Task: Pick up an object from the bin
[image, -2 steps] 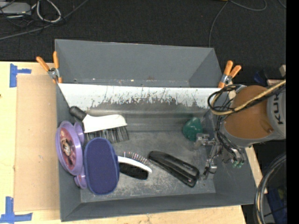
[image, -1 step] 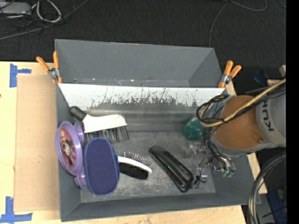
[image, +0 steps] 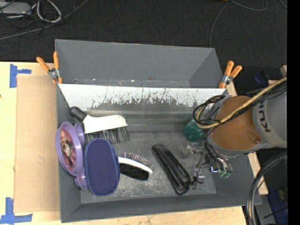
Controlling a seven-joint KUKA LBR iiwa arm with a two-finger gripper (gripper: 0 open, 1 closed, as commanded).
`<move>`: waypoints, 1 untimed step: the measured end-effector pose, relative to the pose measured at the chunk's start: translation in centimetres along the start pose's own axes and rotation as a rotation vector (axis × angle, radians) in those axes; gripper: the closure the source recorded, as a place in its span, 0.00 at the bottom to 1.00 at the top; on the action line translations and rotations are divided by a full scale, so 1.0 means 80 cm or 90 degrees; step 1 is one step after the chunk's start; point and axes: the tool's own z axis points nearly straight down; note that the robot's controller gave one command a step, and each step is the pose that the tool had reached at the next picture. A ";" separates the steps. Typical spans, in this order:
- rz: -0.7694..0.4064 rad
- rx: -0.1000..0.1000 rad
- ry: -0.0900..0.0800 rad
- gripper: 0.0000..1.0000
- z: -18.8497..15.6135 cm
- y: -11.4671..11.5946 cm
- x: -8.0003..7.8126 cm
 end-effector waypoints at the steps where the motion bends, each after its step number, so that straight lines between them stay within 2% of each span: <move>1: 0.130 0.000 0.003 0.00 0.002 0.018 0.006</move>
Offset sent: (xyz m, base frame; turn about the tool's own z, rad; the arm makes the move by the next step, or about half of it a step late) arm 0.0148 0.0202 -0.0015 0.2109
